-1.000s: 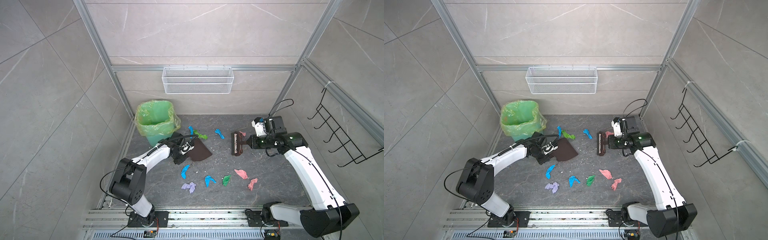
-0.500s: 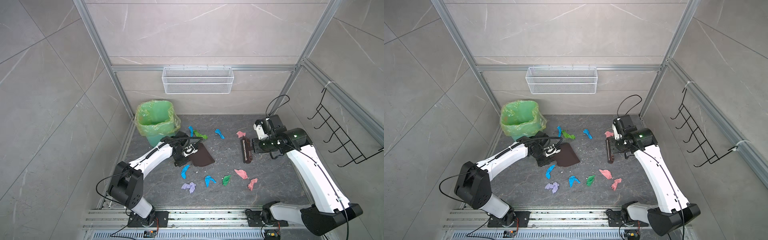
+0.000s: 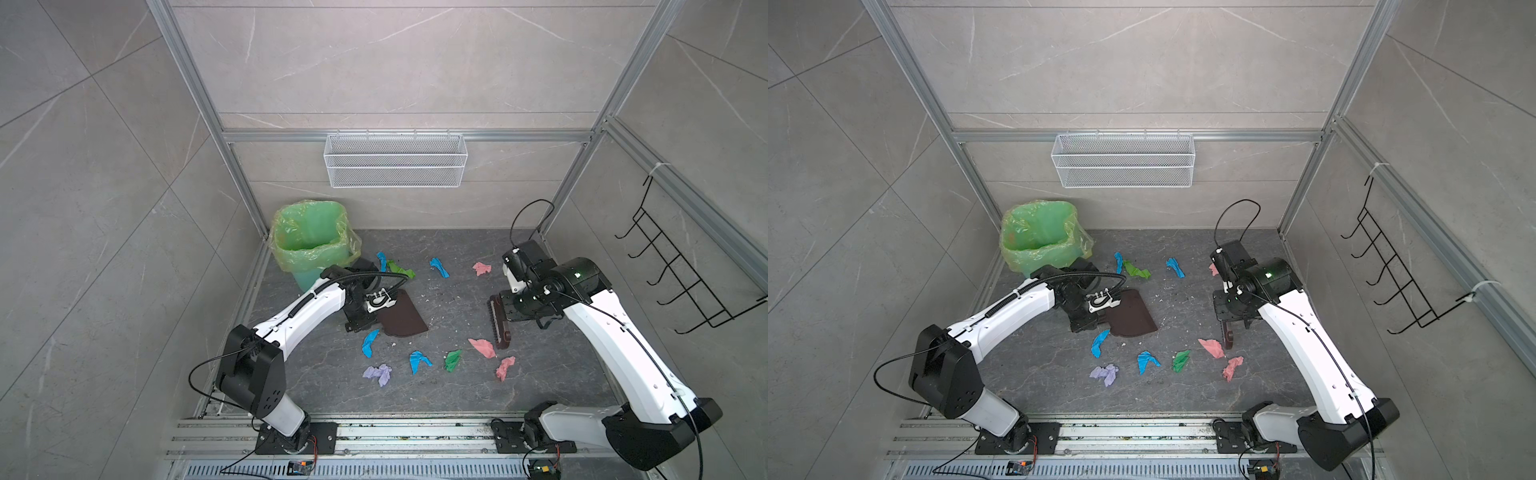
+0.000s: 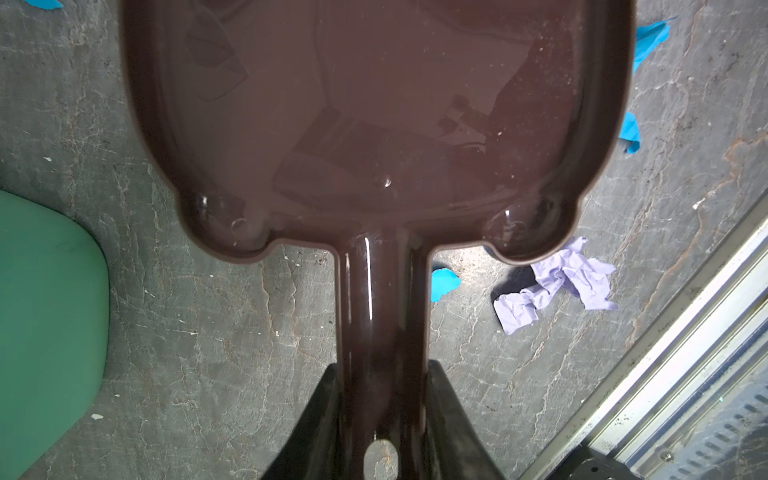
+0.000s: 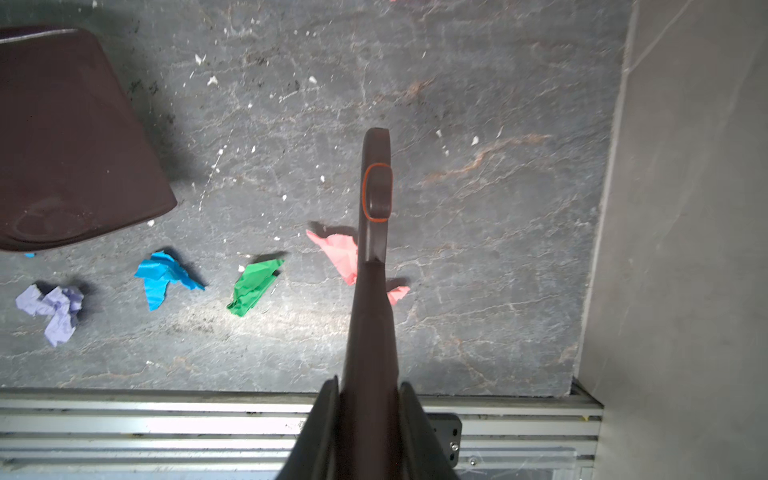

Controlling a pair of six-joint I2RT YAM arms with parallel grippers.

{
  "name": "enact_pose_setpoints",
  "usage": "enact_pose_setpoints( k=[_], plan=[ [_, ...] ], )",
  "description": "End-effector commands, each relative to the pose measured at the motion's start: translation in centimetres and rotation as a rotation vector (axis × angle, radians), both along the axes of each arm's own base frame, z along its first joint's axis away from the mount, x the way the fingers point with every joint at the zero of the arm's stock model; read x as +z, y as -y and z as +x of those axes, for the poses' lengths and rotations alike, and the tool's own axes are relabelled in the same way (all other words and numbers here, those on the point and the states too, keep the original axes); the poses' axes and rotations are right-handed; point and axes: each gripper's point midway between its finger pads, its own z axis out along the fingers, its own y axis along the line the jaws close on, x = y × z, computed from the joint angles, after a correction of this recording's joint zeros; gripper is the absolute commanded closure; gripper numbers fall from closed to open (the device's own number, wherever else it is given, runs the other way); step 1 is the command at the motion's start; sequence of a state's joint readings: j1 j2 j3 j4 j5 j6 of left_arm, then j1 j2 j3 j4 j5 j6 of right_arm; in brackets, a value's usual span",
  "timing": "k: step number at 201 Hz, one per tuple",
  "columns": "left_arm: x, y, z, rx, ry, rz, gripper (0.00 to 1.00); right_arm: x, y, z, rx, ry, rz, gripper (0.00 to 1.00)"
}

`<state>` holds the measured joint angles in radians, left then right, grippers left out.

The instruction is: Sweep away the paper scraps from the table

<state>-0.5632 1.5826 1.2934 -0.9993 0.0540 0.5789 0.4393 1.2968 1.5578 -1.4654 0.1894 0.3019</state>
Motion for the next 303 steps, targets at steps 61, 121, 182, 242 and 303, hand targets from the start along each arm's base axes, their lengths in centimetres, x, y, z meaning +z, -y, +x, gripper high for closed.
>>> enact_pose_setpoints(
  k=[61, 121, 182, 242, 303],
  plan=[
    [1.1, 1.0, 0.0, -0.061, -0.004, 0.003, 1.00, -3.7, -3.7, 1.7, 0.016, -0.009, 0.143, 1.00],
    [0.5, 1.6, -0.4, -0.082, -0.027, 0.030, 1.00, -2.9, -6.9, 6.0, 0.097, 0.103, 0.237, 1.00],
    [-0.2, 2.1, -0.4, -0.103, -0.056, 0.053, 1.00, 1.7, -7.4, 6.9, 0.173, 0.258, 0.268, 1.00],
    [-0.7, 2.3, -0.4, -0.114, -0.077, 0.080, 1.00, 2.7, -2.8, 7.0, 0.083, 0.307, 0.039, 1.00],
    [-1.4, 2.4, -0.2, -0.115, -0.087, 0.115, 1.00, 0.8, -1.7, 7.5, 0.061, 0.230, -0.067, 1.00]
  ],
)
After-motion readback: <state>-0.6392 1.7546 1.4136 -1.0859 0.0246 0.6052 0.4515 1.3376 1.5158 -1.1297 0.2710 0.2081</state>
